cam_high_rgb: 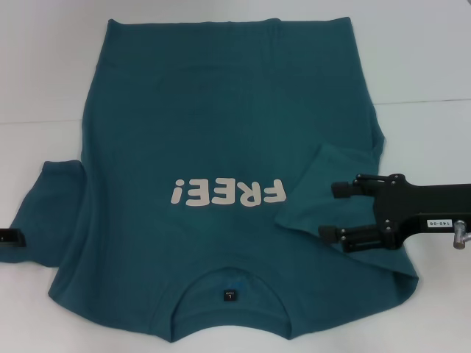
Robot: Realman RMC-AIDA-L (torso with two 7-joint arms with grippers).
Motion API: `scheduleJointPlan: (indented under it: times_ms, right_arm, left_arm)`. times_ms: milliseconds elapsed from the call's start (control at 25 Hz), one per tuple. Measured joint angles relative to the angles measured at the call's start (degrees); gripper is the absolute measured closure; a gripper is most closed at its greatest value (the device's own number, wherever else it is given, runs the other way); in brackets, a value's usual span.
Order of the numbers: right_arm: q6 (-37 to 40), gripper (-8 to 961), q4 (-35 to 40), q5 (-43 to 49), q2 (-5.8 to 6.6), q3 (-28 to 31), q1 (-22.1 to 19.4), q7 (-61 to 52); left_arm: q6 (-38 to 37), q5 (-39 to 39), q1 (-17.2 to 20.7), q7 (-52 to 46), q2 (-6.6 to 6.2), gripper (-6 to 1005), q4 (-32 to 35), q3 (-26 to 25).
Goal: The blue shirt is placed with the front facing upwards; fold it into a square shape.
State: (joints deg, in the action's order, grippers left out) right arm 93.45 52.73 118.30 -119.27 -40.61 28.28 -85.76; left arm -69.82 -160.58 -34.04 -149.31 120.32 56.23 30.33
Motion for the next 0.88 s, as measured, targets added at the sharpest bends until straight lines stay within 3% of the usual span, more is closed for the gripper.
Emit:
scheduleJointPlan:
  times_ms: [880]
  right_arm:
    - [-0.5,5,-0.1,0.2,0.00,0.0,0.3,0.1]
  left_arm:
    - [1.9,0.0,-1.3,-0.4,-0.35,138,-3.0,0.4]
